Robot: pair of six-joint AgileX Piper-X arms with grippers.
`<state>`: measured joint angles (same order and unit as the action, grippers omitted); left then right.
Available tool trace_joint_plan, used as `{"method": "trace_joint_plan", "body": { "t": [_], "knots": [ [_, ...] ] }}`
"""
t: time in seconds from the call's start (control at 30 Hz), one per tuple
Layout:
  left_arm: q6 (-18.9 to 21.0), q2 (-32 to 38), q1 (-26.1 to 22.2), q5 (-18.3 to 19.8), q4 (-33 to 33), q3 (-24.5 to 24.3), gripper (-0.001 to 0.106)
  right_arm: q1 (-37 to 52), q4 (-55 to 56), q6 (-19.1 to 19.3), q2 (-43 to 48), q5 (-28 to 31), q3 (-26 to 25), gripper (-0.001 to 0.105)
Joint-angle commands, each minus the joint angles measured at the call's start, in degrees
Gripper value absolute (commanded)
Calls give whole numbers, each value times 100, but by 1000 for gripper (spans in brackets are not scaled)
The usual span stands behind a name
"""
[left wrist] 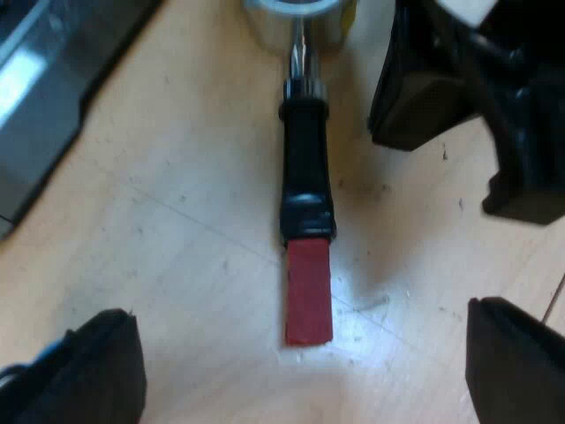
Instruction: Put the handle in the coffee machine
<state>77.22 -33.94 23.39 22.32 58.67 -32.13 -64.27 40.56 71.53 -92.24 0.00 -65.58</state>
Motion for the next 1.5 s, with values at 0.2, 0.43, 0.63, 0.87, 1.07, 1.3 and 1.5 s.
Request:
{"method": "trace_joint_plan", "body": {
  "t": [0.2, 0.43, 0.63, 0.87, 1.07, 1.3, 1.5],
  "knots": [
    [125, 520, 4, 482, 71, -171, 75, 6, 711, 35, 924, 453, -22, 0],
    [142, 1233, 4, 580, 240, -171, 75, 6, 919, 35, 1423, 815, -22, 43],
    [201, 1620, 4, 596, 237, -171, 75, 6, 1038, 204, 1449, 1216, -36, 76],
    [241, 1621, 4, 708, 237, -171, 75, 565, 1077, 355, 1449, 922, -36, 75],
    [241, 1621, 4, 708, 237, -171, 75, 1118, 1166, 724, 1449, 0, -36, 76],
    [241, 1621, 4, 841, 237, -171, 75, 1478, 939, 1181, 1288, -100, -36, 76],
    [241, 1621, 4, 841, 237, -171, 75, 1477, 514, 1378, 790, -103, -36, 84]
  ]
}}
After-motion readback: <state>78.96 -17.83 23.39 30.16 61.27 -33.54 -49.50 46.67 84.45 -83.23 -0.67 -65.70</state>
